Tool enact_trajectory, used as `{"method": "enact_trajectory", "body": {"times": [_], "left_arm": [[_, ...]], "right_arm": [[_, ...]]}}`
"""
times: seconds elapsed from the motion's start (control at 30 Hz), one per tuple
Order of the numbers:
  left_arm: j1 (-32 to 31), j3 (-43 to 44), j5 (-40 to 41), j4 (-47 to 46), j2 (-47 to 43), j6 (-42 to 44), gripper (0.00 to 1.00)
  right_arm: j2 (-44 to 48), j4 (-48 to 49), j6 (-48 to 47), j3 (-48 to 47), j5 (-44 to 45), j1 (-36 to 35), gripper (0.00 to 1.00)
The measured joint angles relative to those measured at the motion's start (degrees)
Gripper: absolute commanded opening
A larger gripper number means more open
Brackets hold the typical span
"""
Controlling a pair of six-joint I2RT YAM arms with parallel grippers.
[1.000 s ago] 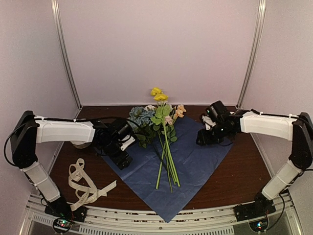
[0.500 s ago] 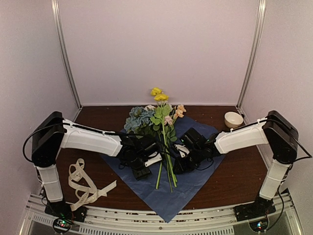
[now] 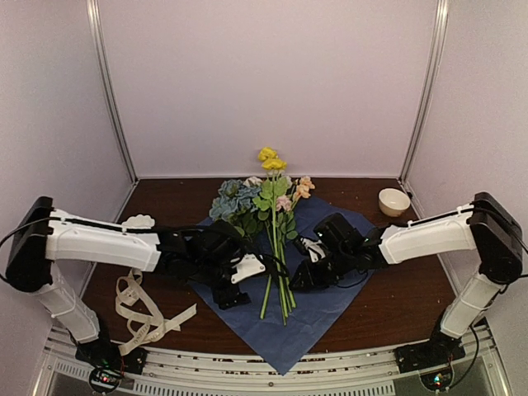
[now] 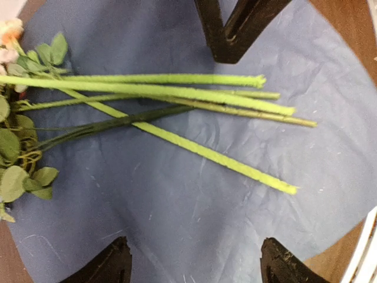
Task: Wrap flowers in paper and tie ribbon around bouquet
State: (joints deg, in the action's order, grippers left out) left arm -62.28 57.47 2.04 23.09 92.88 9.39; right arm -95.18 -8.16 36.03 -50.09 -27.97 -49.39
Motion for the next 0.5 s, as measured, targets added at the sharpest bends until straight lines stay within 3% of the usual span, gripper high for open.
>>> {"method": "enact_trajectory", "body": {"times": [0.1, 0.27, 0.5], "left_arm": [[-3.5, -3.1, 2.5, -0.9, -8.7, 0.7, 0.83], [-18.6, -8.5, 9.2, -1.9, -15.6, 5.6, 0.88], [-21.9, -13.6, 15.6, -1.7, -12.2, 21.0, 0.9]], "right_arm": [[6.0, -0.8, 0.0, 2.2, 1.7, -0.1, 0.24], [13.7, -3.9, -0.1, 5.8, 5.2, -1.2, 0.26], [17.3, -7.7, -1.3, 8.5, 8.8, -4.6, 0.26]]}}
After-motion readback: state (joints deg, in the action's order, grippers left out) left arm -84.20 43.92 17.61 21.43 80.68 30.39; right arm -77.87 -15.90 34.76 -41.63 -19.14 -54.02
